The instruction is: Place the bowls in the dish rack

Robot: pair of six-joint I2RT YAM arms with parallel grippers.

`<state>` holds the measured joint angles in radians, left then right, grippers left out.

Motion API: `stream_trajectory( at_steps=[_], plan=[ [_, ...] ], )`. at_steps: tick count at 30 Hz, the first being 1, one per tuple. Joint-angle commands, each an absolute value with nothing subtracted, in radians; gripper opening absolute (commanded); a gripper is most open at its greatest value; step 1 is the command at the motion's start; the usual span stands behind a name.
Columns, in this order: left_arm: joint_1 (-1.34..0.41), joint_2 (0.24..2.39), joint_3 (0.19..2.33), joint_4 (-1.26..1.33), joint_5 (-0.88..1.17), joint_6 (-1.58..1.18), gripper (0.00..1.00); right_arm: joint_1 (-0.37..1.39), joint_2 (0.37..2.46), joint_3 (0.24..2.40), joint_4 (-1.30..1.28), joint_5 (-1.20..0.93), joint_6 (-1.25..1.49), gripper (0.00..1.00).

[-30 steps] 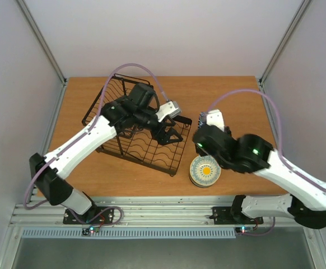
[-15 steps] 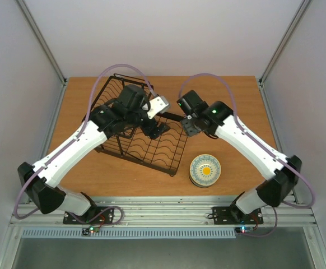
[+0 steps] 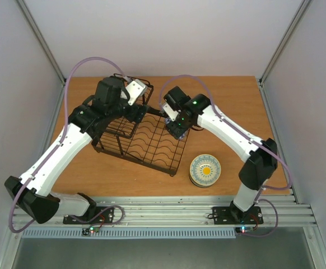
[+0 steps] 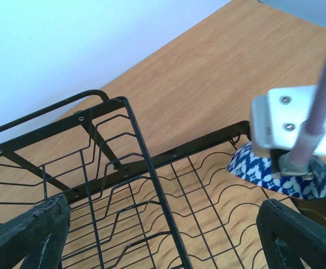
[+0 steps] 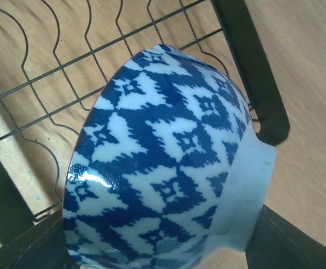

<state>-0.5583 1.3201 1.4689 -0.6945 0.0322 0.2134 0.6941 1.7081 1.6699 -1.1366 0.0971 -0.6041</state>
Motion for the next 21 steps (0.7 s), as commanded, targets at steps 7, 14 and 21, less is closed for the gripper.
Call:
stream_trajectory(
  at_steps=[7,14,21],
  plan=[
    [-0.539,1.292,1.442,-0.627,0.003,0.203,0.93,0.660,1.924,1.811,-1.174,0.159,-0.743,0.01],
    [-0.538,1.307,1.431,-0.622,0.004,0.206,0.93,0.652,1.999,1.844,-1.162,0.260,-0.776,0.01],
    [-0.538,1.322,1.426,-0.619,0.005,0.206,0.93,0.649,2.063,1.862,-1.148,0.304,-0.809,0.01]
  ],
)
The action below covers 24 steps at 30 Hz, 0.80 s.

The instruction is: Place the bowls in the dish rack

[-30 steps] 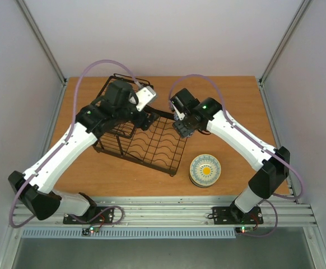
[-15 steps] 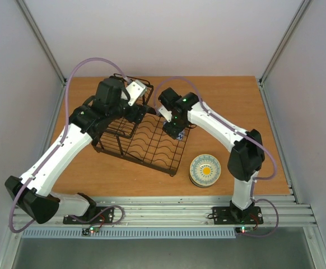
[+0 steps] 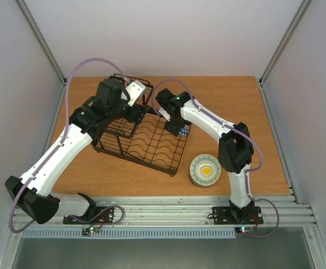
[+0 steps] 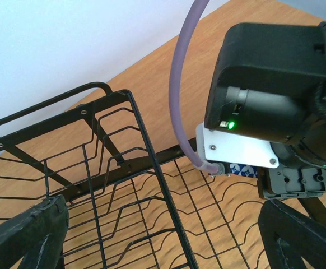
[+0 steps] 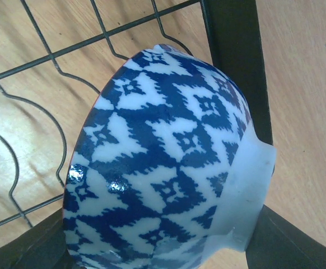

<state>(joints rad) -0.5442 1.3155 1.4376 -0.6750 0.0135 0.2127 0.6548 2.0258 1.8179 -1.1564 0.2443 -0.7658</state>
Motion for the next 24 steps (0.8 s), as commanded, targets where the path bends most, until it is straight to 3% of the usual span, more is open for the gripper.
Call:
stream_trajectory(
  at_steps=[1,24],
  plan=[
    [-0.538,1.323,1.426,-0.617,0.005,0.207,0.93,0.648,2.074,1.868,-1.149,0.304,-0.812,0.01],
    [-0.538,1.334,1.409,-0.594,-0.044,0.209,0.93,0.716,1.996,1.818,-1.106,0.327,-0.795,0.01]
  ],
)
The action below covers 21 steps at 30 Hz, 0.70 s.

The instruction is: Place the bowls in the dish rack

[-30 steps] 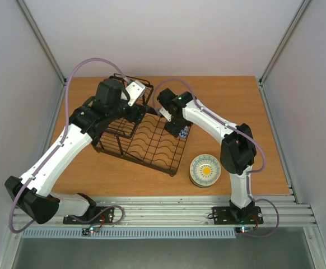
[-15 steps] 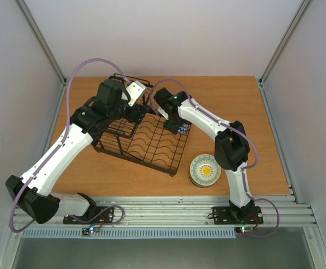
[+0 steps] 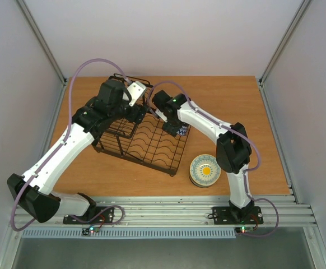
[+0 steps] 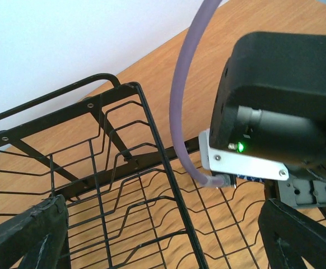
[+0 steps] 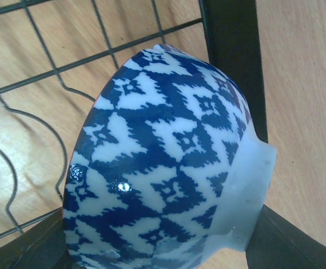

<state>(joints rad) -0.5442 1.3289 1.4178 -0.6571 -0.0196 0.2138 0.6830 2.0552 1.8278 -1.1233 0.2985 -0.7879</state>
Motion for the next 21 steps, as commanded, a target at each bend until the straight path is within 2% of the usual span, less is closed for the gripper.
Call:
stream_trajectory(
  at_steps=[1,21],
  plan=[
    [-0.537,1.333,1.409,-0.593,-0.047,0.208,0.93,0.721,1.996,1.816,-1.106,0.328,-0.795,0.01],
    [-0.534,1.321,1.404,-0.592,-0.045,0.207,0.94,0.728,2.077,1.825,-1.106,0.358,-0.818,0.03]
  ],
)
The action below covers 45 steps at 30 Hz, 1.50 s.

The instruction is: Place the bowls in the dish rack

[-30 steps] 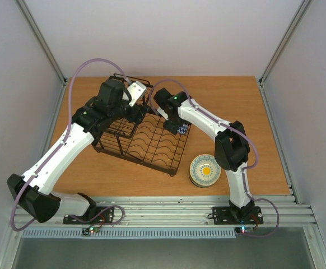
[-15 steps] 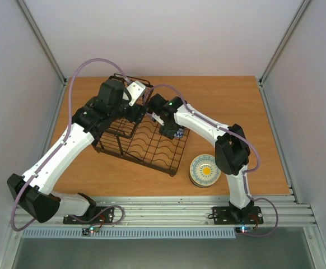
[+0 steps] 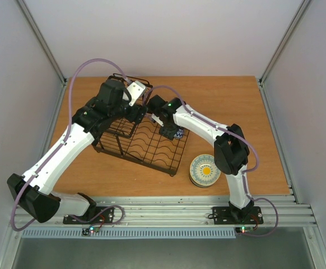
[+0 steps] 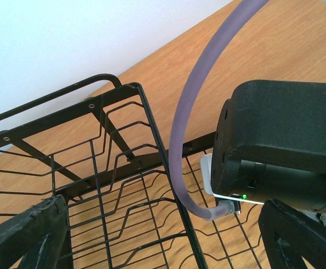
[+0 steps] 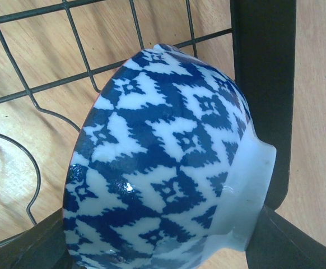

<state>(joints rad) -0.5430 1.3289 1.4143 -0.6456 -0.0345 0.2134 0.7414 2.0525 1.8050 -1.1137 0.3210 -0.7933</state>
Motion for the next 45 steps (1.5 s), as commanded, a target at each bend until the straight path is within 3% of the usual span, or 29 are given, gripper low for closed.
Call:
stream_trajectory(
  at_steps=[1,5,9,15,22,45],
  plan=[
    [-0.532,1.321,1.405,-0.591,-0.045,0.207,0.94,0.723,2.082,1.829,-1.112,0.355,-0.817,0.03],
    [-0.529,1.319,1.403,-0.592,-0.043,0.206,0.94,0.719,2.098,1.836,-1.116,0.328,-0.812,0.09],
    [-0.526,1.318,1.403,-0.591,-0.041,0.206,0.94,0.718,2.113,1.836,-1.110,0.351,-0.802,0.38],
    [-0.525,1.318,1.402,-0.591,-0.038,0.206,0.94,0.717,2.117,1.827,-1.094,0.383,-0.794,0.61],
    [-0.523,1.315,1.404,-0.592,-0.037,0.205,0.94,0.714,2.123,1.821,-1.092,0.401,-0.776,0.98],
    [-0.522,1.311,1.407,-0.596,-0.033,0.199,0.94,0.665,2.011,1.746,-0.924,0.584,-0.762,0.99]
  ],
)
